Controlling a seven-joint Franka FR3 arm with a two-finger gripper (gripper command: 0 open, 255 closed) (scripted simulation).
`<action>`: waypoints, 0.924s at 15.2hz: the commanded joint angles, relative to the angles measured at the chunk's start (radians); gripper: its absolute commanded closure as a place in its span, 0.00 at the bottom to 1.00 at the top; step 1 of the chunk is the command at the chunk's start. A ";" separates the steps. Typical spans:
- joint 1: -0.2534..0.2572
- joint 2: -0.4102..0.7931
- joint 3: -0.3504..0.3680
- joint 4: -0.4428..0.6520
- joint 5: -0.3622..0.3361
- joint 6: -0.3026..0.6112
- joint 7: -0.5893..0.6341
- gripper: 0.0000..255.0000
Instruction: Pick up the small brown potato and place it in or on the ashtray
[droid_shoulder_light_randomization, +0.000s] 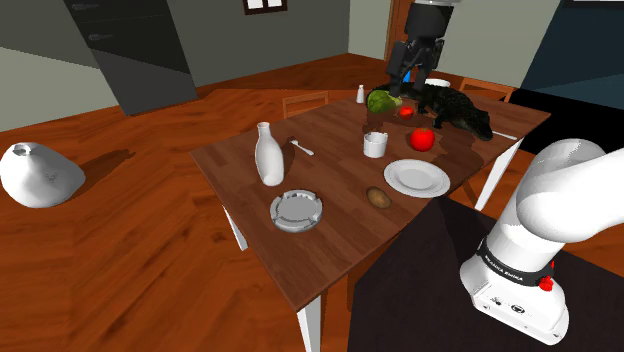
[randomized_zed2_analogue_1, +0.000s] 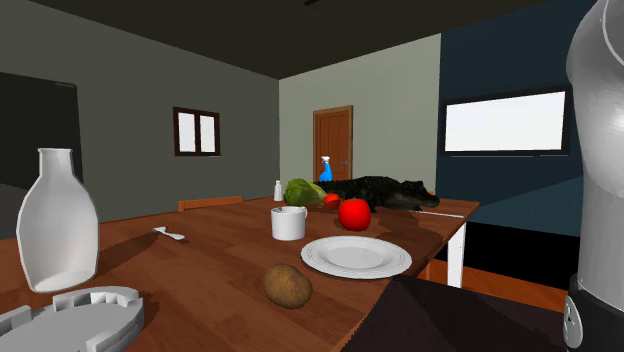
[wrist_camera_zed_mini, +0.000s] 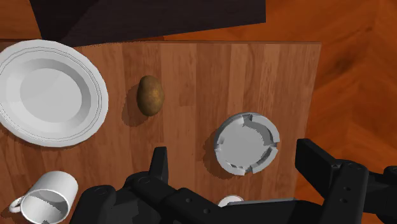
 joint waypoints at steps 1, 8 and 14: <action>0.000 0.000 0.000 0.000 0.000 0.000 0.000 0.00; -0.014 0.021 -0.035 -0.216 -0.019 0.241 -0.061 0.00; -0.025 0.114 -0.072 -0.355 -0.032 0.476 -0.118 0.00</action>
